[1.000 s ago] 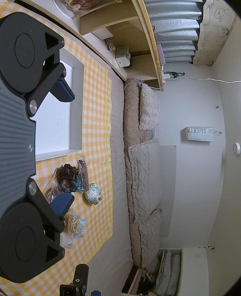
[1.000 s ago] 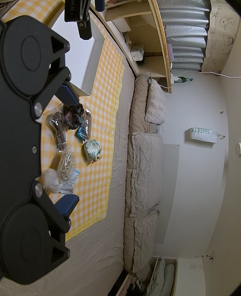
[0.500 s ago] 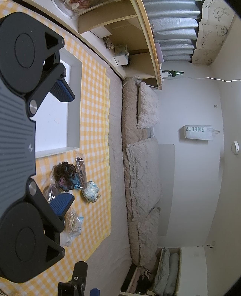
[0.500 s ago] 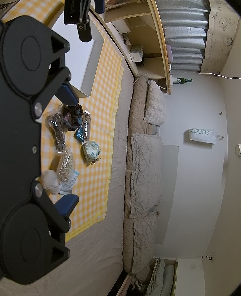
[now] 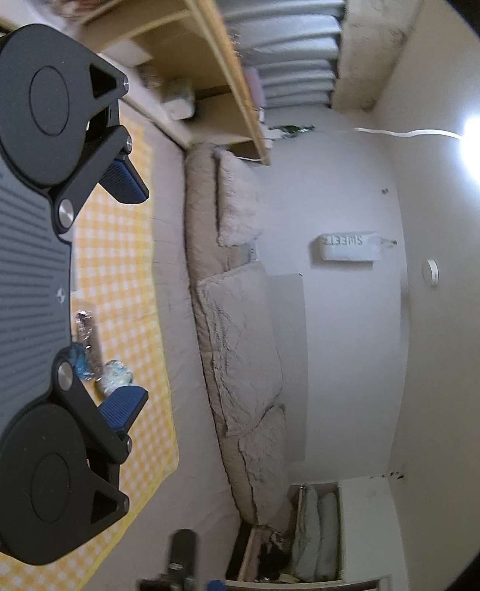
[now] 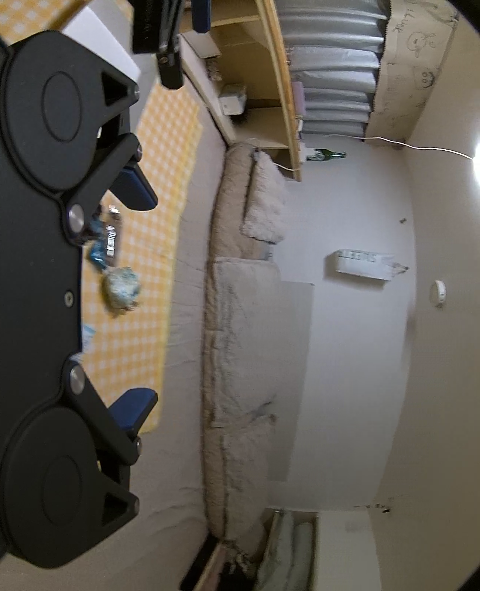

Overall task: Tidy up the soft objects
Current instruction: 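Grasp the crocheted scrunchie with the left tool while the right tool grasps the beaded cord bag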

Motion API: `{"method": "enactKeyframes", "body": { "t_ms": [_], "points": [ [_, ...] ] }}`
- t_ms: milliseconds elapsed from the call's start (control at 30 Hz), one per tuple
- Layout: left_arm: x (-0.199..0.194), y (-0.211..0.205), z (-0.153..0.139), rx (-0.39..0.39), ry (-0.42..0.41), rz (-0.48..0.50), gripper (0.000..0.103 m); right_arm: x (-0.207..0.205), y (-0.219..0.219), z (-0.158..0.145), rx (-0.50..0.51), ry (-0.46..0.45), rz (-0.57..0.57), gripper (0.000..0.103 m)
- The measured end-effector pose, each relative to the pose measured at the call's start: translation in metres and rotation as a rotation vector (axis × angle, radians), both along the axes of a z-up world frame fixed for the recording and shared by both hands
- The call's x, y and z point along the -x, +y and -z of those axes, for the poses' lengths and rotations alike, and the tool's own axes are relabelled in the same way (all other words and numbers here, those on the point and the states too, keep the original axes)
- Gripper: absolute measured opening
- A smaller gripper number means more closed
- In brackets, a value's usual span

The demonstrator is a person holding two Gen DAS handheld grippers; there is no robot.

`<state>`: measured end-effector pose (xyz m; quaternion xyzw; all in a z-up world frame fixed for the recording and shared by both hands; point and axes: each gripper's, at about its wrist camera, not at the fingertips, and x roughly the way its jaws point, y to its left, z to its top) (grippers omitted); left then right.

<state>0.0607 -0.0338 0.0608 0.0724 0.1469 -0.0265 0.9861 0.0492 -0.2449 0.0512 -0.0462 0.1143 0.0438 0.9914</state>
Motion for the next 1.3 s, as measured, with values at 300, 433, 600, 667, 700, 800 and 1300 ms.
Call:
{"method": "enactKeyframes", "body": {
  "t_ms": [300,433,600,667,700,800,1300],
  "points": [
    [-0.072,-0.017,0.015,-0.01,0.091,0.02,0.103,-0.065,-0.006,-0.038,-0.059,0.033,0.032,0.103],
    [-0.107,-0.02,0.043,-0.011,0.196,0.011,0.103,-0.103,-0.011,-0.024,-0.112,0.124,0.079,0.103],
    [-0.151,-0.022,0.08,0.057,0.374,0.038,0.103,-0.149,-0.026,0.014,-0.22,0.317,0.151,0.103],
    [-0.166,-0.024,0.095,0.094,0.433,0.044,0.103,-0.164,-0.03,0.03,-0.242,0.389,0.17,0.103],
    [-0.173,-0.027,0.102,0.104,0.454,0.046,0.103,-0.171,-0.03,0.038,-0.244,0.417,0.176,0.103],
    [-0.193,-0.032,0.121,0.141,0.505,0.054,0.103,-0.189,-0.032,0.06,-0.252,0.495,0.194,0.103],
    [-0.238,-0.045,0.194,-0.032,0.653,0.101,0.097,-0.262,-0.034,0.143,-0.315,0.751,0.292,0.103]
  ]
}}
